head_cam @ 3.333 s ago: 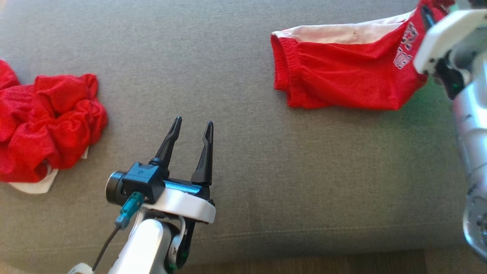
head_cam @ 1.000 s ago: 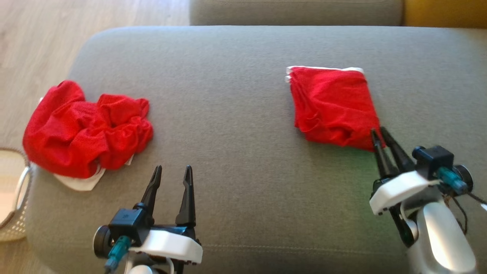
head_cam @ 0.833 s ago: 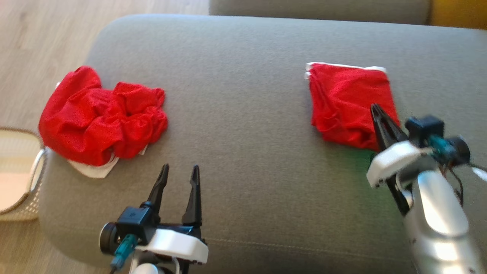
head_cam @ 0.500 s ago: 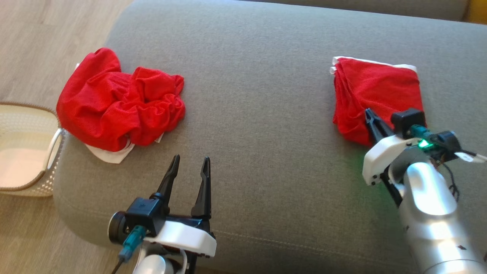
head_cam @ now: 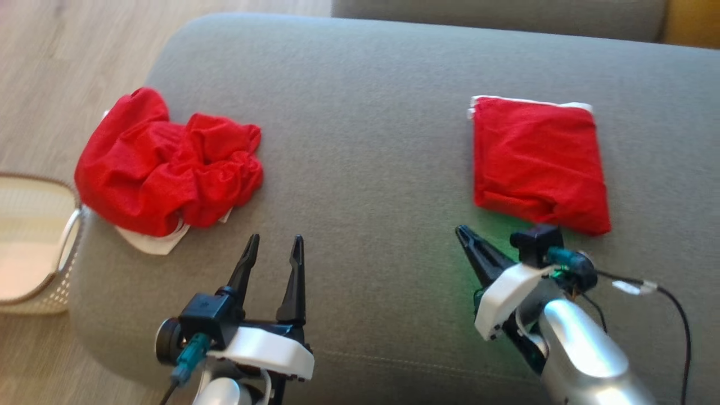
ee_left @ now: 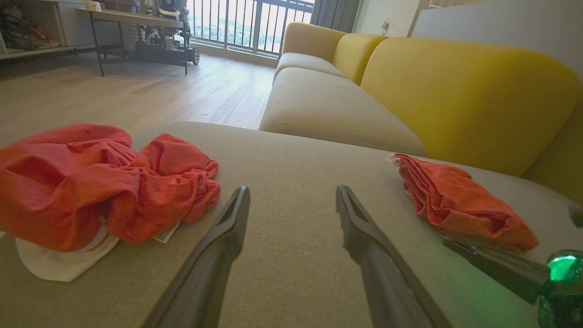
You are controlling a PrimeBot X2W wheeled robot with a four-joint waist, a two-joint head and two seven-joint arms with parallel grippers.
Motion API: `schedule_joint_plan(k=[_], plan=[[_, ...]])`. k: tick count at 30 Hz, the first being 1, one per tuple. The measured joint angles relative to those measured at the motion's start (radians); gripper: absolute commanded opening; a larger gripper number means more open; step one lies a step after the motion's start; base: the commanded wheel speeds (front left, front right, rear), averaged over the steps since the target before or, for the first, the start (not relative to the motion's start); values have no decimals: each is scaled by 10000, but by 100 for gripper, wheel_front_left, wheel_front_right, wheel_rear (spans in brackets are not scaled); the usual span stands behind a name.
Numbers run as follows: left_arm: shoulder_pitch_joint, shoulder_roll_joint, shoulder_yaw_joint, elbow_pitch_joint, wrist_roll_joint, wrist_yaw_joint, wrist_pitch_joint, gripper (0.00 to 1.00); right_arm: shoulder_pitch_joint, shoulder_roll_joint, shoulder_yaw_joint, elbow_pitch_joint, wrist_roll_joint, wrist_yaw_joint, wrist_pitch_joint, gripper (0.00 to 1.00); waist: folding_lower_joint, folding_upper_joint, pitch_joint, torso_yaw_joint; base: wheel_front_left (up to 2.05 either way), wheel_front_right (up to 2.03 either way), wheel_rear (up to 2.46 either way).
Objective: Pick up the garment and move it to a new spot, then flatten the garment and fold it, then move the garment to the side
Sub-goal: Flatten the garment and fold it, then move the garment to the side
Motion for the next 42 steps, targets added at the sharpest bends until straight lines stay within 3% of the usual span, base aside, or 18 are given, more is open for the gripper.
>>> schedule_joint_plan(k=[2,4,5,6,7,12,22,30,42], plan=[[39,0,73,-2,2,8,0,100,272,2,123,-447,263,0,0,0,0,0,-95,-167,0,0,0],[88,0,151,-33,8,48,0,100,323,-2,42,-1106,328,0,2,34,0,0,-199,-354,0,0,0],[120,-2,228,-56,38,86,0,100,321,2,-79,-1503,326,0,0,58,0,0,-255,-460,0,0,0],[176,0,330,-79,63,88,0,100,329,6,-244,-1894,318,0,0,93,0,0,-311,-564,0,0,0],[251,0,408,-86,82,102,0,100,357,8,-462,-2286,247,0,0,100,0,0,-373,-666,0,0,0],[524,2,844,-238,196,178,0,100,1285,10,-1588,-4000,-337,0,-42,100,0,0,-649,-1172,0,0,0],[1378,17,1346,-514,508,73,0,100,3530,56,-3415,-6213,-861,-2,-42,100,0,0,-1315,-1799,0,0,0],[1986,29,1653,-512,1035,71,0,100,4758,117,-3549,-6621,-1012,-2,-42,100,-1,0,-1770,-2011,0,0,0],[2308,31,2042,-382,1323,-96,2,100,5050,146,-3302,-6698,-1104,-2,-42,100,-1,0,-1960,-2055,0,0,0]])
